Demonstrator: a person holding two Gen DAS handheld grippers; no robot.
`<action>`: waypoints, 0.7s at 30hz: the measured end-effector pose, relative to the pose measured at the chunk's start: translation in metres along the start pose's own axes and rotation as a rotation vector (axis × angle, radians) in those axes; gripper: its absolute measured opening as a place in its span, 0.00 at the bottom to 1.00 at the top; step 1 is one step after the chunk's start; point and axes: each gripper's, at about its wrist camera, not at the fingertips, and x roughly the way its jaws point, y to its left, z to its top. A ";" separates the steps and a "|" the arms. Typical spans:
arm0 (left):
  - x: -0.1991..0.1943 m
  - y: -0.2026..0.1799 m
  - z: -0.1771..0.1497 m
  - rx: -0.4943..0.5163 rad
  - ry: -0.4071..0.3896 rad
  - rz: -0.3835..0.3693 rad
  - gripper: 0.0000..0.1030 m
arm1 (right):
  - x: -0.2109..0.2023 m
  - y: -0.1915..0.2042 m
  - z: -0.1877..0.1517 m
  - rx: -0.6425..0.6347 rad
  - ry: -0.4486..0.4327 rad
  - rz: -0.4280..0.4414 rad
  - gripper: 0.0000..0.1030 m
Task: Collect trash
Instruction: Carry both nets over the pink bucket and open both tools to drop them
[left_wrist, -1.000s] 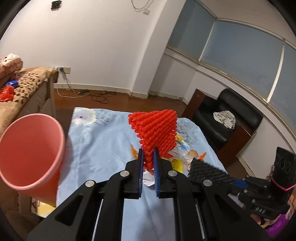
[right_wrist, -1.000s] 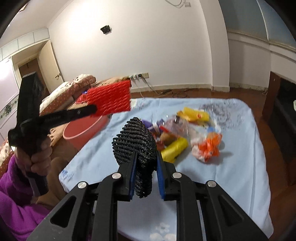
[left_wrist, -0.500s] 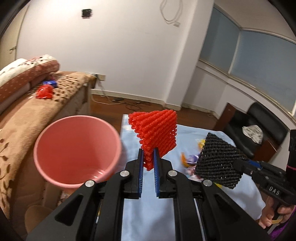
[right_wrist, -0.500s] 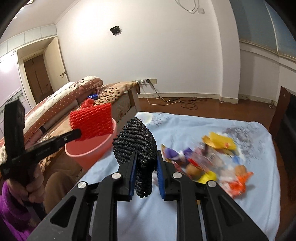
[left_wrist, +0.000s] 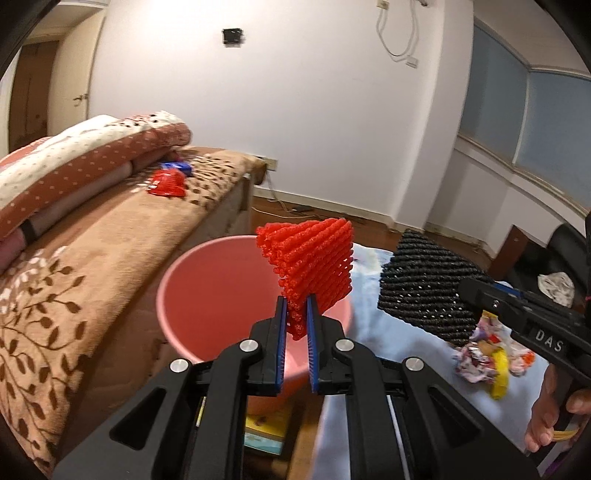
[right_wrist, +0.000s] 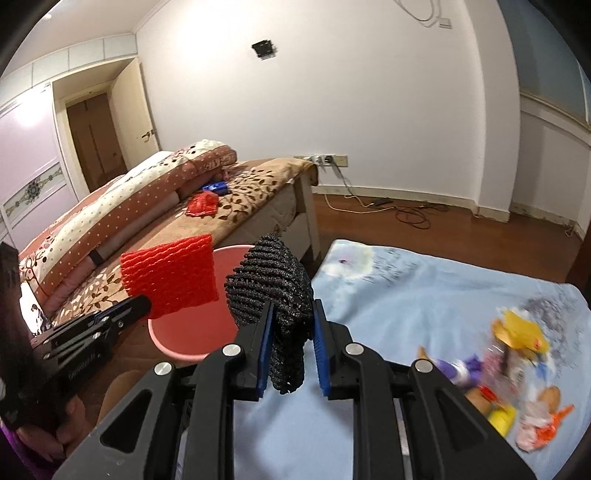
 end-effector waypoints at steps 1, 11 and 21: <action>0.000 0.003 0.000 0.001 -0.005 0.017 0.09 | 0.005 0.005 0.001 -0.008 0.003 0.002 0.19; 0.011 0.030 -0.005 -0.017 0.017 0.094 0.09 | 0.058 0.044 0.003 -0.054 0.067 0.015 0.19; 0.028 0.044 -0.010 -0.034 0.065 0.130 0.09 | 0.085 0.056 0.000 -0.068 0.101 0.018 0.21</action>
